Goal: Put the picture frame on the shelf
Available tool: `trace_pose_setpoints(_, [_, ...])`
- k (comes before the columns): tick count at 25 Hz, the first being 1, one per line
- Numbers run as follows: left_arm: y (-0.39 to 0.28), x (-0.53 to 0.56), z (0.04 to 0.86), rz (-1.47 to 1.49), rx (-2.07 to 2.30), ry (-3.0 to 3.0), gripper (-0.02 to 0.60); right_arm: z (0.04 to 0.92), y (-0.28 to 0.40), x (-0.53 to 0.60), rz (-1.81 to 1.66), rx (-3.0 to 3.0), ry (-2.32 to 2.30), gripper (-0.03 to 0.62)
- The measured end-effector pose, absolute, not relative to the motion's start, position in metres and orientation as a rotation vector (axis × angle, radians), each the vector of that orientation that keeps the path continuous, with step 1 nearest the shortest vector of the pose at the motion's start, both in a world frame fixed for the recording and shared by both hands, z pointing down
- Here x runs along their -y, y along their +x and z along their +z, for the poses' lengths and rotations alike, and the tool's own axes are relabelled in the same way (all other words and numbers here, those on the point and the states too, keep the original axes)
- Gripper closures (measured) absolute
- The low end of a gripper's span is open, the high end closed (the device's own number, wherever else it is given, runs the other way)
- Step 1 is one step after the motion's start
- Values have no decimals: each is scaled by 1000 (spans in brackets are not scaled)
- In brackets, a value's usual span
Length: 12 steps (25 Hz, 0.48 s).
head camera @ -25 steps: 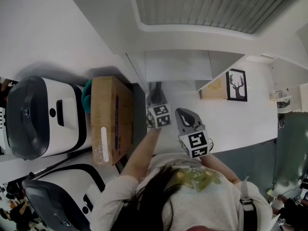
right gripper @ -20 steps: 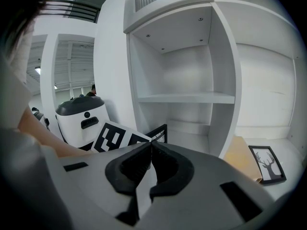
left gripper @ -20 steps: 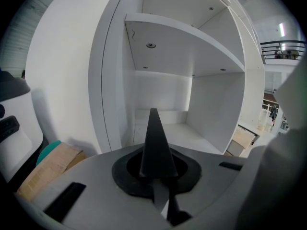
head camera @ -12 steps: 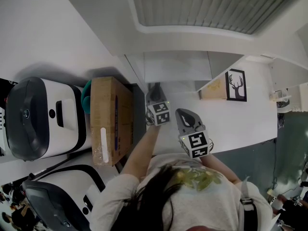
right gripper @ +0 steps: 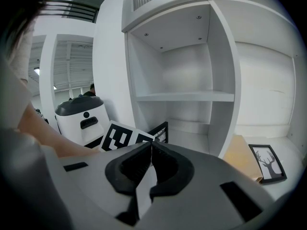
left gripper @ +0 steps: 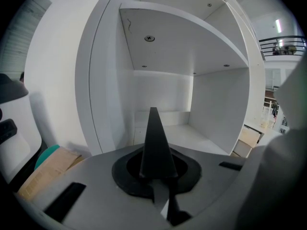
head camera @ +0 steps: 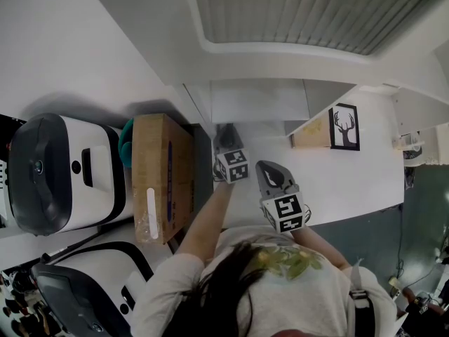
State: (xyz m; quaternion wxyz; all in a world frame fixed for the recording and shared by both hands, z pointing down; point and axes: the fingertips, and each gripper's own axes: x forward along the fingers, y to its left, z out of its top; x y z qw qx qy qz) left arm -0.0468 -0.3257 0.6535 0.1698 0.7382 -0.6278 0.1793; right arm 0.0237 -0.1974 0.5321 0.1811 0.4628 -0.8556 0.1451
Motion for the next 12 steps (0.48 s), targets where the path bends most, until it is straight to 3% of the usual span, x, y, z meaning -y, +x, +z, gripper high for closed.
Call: trace_pose_setpoints(12, [-43,328,662,527,1809,2091,546,533,27,198,410,2408,1312,563])
